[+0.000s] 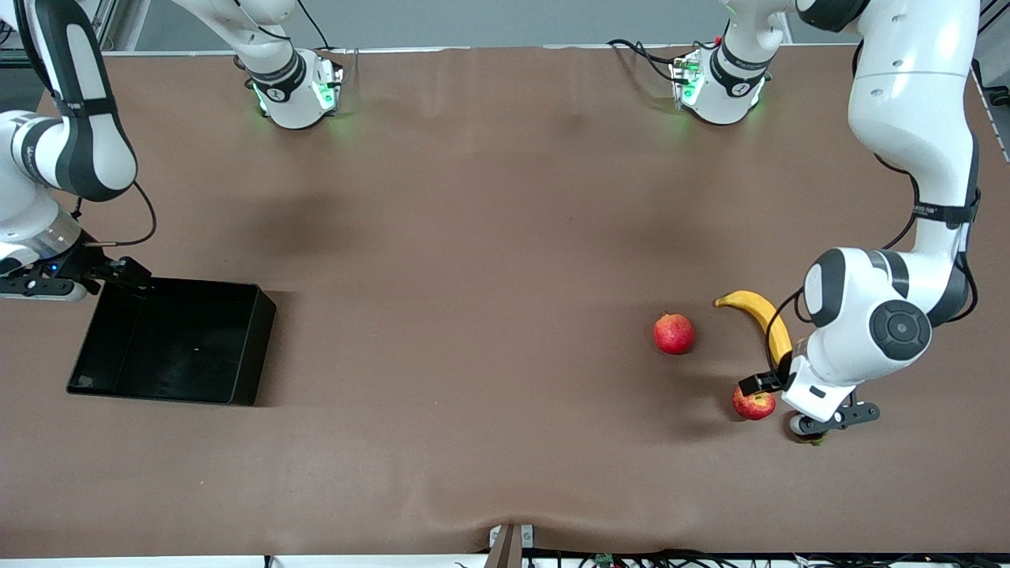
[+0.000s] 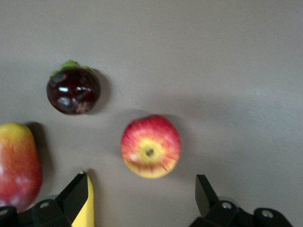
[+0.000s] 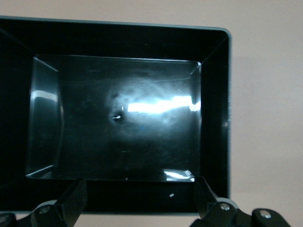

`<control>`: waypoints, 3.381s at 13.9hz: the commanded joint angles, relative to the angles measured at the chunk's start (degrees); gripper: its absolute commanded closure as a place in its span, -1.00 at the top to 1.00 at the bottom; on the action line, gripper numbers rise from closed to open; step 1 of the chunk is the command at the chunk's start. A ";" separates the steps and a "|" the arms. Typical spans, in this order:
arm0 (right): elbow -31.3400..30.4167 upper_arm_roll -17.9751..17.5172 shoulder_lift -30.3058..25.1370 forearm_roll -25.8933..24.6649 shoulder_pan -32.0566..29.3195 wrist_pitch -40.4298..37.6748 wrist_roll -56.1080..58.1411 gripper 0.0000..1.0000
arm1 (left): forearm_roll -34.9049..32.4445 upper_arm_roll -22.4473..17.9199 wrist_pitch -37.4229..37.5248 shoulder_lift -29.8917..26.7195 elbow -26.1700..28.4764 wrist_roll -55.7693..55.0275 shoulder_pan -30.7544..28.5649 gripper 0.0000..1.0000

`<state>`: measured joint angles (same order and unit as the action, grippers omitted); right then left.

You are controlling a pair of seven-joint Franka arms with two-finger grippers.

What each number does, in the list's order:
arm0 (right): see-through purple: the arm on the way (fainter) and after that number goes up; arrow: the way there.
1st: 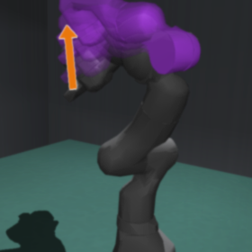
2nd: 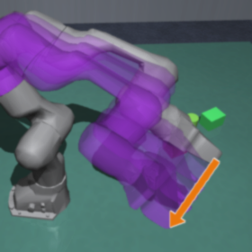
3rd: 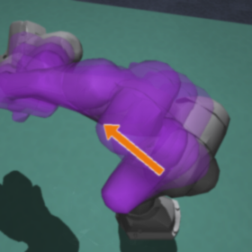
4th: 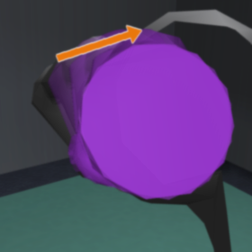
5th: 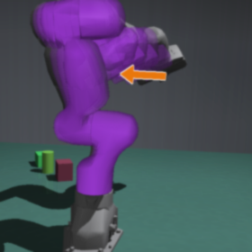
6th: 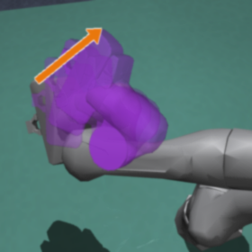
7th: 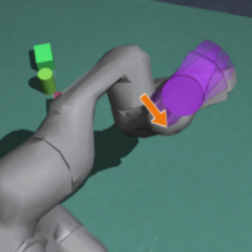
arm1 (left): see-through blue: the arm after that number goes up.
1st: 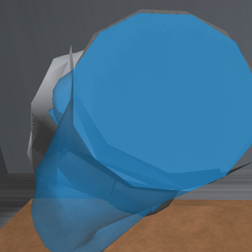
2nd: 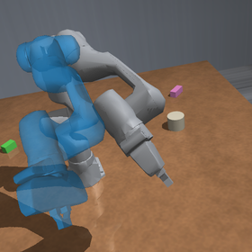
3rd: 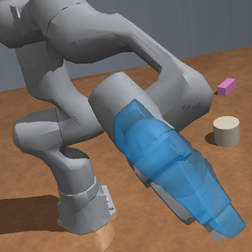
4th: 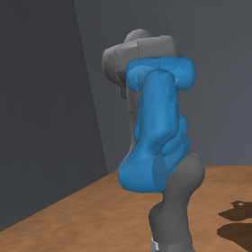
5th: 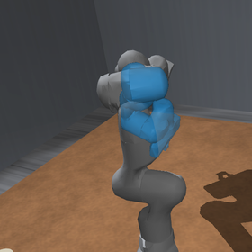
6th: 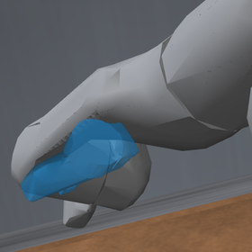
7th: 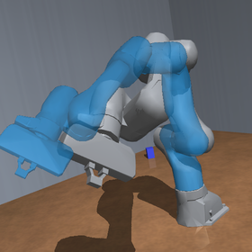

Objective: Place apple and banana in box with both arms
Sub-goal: 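Reach the left gripper to the apple while the right gripper reaches the box, then grasp the apple with the left gripper while the right gripper grips the box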

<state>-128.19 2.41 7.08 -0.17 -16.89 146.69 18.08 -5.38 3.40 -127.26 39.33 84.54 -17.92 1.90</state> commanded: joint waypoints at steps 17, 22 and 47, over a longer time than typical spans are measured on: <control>12.78 -1.27 18.92 0.08 -6.92 11.16 9.34 1.00 | 1.07 -0.49 -9.50 9.09 -3.07 1.48 -1.02 1.00; 15.78 -1.45 23.24 0.61 -7.72 11.16 9.34 1.00 | 2.04 -0.49 -9.50 9.01 -2.98 2.90 -1.11 1.00; 12.19 -5.31 8.32 1.23 5.27 -2.81 -8.64 -1.00 | 4.68 0.21 -2.92 4.88 -1.75 2.28 -0.50 -1.00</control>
<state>-111.75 -3.05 19.83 0.23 -15.08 144.33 15.07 -1.83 3.66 -133.09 46.89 82.32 -16.18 1.12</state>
